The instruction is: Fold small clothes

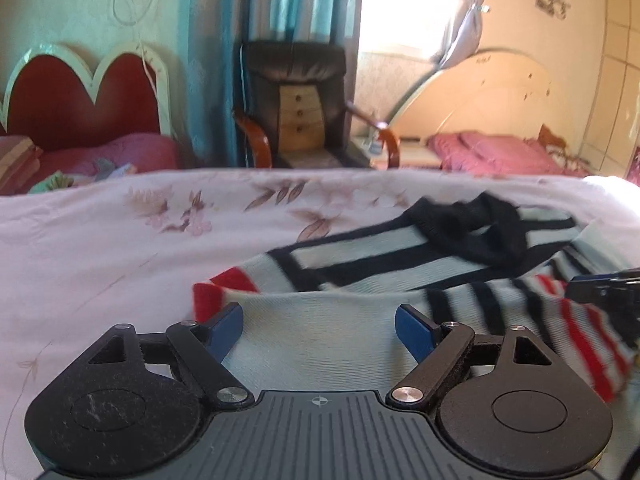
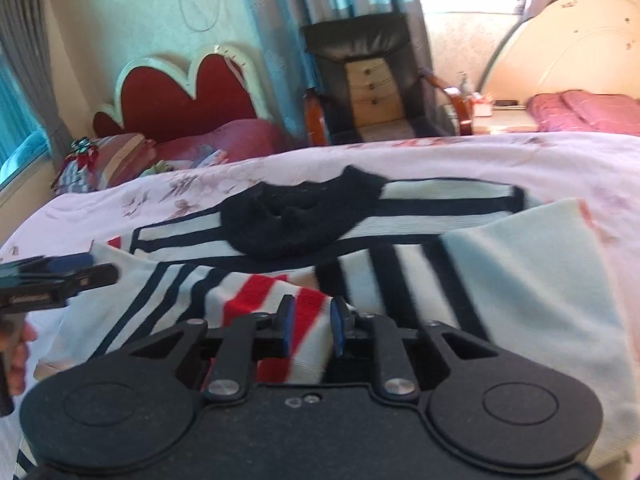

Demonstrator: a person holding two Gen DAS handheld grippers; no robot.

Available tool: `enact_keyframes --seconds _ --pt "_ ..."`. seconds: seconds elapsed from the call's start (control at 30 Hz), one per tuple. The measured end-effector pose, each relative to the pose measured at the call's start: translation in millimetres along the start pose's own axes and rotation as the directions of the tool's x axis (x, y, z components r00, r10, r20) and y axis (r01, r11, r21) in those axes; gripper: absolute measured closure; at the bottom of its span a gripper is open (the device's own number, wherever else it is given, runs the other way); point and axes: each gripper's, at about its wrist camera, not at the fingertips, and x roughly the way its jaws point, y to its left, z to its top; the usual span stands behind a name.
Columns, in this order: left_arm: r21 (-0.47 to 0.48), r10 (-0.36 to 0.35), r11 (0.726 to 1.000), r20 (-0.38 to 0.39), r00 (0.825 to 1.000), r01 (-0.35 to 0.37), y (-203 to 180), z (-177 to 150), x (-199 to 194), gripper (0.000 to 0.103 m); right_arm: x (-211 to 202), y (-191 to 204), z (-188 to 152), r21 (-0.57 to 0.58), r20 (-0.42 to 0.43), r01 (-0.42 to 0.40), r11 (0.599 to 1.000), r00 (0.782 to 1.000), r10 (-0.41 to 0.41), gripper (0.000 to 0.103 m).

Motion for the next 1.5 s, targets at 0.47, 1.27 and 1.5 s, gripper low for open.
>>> enact_keyframes --seconds 0.47,1.27,1.5 --pt "0.051 0.019 0.999 0.016 1.0 -0.02 -4.3 -4.2 9.6 0.019 11.9 21.8 8.6 -0.041 0.03 0.004 0.999 1.0 -0.003 0.078" --pt "0.087 0.071 0.993 0.054 0.996 -0.076 -18.2 -7.3 -16.8 0.019 -60.4 -40.0 -26.1 0.121 0.094 0.148 0.982 0.983 -0.16 0.072" --pt "0.009 -0.004 1.0 0.079 0.997 0.003 -60.6 -42.3 -65.1 0.019 -70.4 -76.7 -42.2 0.267 0.034 0.04 0.963 0.998 -0.051 0.072"
